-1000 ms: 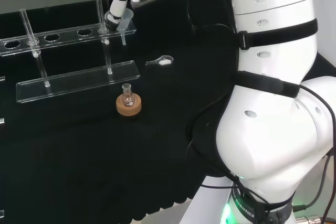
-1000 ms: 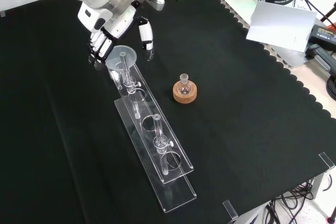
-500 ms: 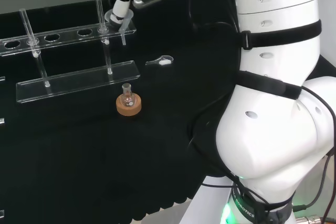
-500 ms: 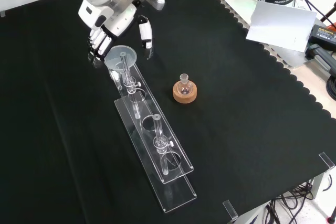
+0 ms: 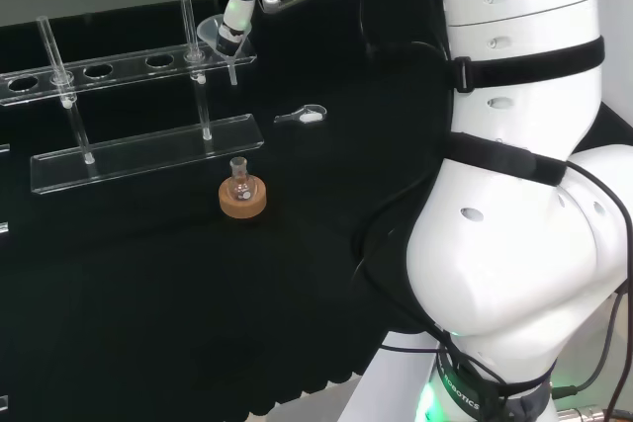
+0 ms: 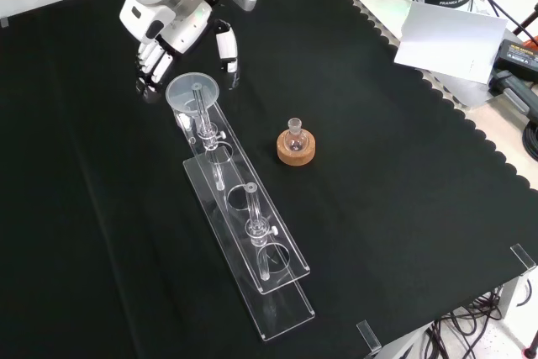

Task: Pick up the funnel from the transparent funnel stand.

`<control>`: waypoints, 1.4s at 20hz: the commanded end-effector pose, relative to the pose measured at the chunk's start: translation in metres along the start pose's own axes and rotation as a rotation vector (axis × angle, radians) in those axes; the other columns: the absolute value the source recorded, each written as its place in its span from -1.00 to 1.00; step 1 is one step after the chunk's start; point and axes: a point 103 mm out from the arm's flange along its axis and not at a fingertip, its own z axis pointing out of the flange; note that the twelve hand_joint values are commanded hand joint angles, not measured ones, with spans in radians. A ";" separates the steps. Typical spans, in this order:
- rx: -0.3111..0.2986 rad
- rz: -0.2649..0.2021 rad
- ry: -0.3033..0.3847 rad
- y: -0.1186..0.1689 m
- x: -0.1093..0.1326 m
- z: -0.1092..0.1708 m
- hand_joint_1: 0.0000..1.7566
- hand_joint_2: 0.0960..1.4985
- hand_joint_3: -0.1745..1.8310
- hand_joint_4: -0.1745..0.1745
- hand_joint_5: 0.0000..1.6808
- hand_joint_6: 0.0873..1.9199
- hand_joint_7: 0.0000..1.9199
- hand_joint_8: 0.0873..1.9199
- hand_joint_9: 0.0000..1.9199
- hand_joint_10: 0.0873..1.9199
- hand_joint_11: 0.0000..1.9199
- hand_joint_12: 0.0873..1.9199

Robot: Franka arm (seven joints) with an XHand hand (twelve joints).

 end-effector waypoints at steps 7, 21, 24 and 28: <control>-0.006 -0.012 -0.108 0.003 0.059 -0.011 -0.22 -0.15 -0.58 -0.06 -0.87 -1.00 -1.00 -0.55 -0.79 -0.27 -0.70 0.39; -0.027 -0.009 -0.030 0.002 0.032 -0.009 -0.22 -0.15 -0.58 -0.07 -0.87 -1.00 -1.00 -0.55 -0.78 -0.28 -0.71 0.39; -0.037 -0.015 -0.001 -0.003 0.002 -0.003 -0.22 -0.15 -0.58 -0.07 -0.87 -1.00 -1.00 -0.55 -0.78 -0.28 -0.71 0.39; -0.051 -0.007 0.021 -0.005 -0.004 -0.002 -0.22 -0.15 -0.57 -0.07 -0.87 -1.00 -1.00 -0.55 -0.78 -0.29 -0.71 0.39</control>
